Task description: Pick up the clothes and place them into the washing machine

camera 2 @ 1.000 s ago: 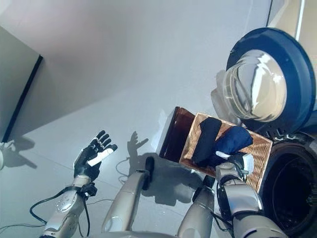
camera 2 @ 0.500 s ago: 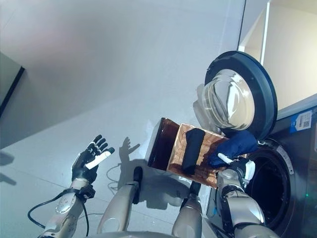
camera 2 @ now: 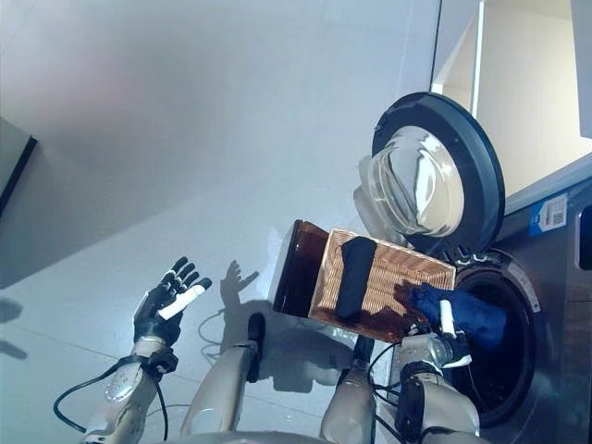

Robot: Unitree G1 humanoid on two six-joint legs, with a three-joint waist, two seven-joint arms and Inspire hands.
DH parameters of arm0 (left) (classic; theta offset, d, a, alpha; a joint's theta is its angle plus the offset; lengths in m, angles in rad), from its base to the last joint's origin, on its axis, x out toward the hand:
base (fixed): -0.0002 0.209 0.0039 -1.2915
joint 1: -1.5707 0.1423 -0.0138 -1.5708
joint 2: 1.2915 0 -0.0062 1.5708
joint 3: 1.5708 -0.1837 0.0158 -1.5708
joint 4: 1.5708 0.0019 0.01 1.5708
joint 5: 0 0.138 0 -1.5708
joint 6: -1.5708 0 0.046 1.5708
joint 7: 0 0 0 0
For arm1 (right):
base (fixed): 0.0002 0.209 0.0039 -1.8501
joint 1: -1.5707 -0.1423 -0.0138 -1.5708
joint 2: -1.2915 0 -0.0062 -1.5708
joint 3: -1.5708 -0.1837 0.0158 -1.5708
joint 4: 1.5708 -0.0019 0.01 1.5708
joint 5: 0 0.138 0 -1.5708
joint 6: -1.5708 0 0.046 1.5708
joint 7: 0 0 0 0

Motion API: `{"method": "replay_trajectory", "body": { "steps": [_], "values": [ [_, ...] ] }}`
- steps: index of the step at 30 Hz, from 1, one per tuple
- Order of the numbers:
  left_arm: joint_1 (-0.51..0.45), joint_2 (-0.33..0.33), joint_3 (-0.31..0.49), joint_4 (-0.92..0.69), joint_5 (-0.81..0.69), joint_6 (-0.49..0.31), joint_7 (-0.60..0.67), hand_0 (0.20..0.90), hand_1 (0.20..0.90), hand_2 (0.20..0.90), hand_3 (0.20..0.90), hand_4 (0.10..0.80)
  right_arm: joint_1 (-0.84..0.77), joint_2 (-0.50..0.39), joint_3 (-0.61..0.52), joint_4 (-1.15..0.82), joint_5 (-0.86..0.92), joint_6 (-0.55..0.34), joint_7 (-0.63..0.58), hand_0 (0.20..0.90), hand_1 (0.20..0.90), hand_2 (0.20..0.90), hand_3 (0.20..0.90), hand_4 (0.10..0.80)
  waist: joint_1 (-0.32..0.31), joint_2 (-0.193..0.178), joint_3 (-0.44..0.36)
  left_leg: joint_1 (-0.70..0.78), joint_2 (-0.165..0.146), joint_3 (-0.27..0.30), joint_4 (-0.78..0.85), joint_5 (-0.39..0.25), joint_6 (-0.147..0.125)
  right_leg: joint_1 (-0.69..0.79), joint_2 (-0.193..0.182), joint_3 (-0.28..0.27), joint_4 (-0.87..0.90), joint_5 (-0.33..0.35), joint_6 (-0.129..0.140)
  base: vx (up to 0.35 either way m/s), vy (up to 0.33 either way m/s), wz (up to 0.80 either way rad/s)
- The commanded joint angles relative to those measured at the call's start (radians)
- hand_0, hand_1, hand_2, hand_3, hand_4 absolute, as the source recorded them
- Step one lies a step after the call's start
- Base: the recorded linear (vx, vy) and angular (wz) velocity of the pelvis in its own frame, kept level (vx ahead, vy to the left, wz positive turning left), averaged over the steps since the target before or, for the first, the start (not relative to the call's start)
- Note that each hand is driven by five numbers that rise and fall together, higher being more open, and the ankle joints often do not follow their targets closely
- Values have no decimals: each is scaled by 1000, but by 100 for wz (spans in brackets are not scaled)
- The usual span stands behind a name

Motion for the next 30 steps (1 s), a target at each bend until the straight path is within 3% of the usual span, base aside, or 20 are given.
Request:
{"method": "replay_trajectory", "body": {
  "steps": [1, 8, 12, 17, 30],
  "values": [
    [27, -4, 33, -87, -18, -74, -16, 900, 900, 900, 900, 800, -21, -80, -45, -85, 81, -143, 10, 200, 200, 200, 200, 300, 1, 21, -12, -14, 66, -40, 0, 23, -104, -21, -22, 23, 47, 40, -10, -40, 13, -9],
    [30, 2, 18, -107, -29, -79, -23, 900, 900, 900, 900, 800, -49, -116, -107, -111, 142, -201, -13, 200, 200, 200, 200, 300, -7, 40, -10, -53, 67, -38, 40, 7, -103, -75, -20, 43, 103, 17, -13, -26, 8, -4],
    [42, 11, 7, -135, -30, -83, -22, 900, 900, 900, 900, 800, -66, -156, -144, -127, 153, -229, -44, 200, 200, 200, 200, 300, -15, 69, 6, -96, 72, -41, 145, -37, -101, -136, -16, 71, 225, -43, -24, -39, 11, -2],
    [53, 9, 1, -118, -37, -81, -22, 900, 900, 900, 900, 800, -64, -201, -179, -111, 153, -233, -73, 200, 200, 200, 200, 300, -23, 88, 11, -125, 85, -41, 241, -92, -103, -178, -12, 94, 337, -102, -33, 8, 8, -2],
    [91, 30, 10, -163, -58, -78, -33, 900, 900, 900, 900, 800, -122, -353, -181, -34, 170, -194, -106, 200, 200, 200, 200, 300, -24, 128, 1, -187, 89, -14, 315, -131, -98, -295, -12, 154, 444, -143, -48, 2, 16, -7]
  ]
}}
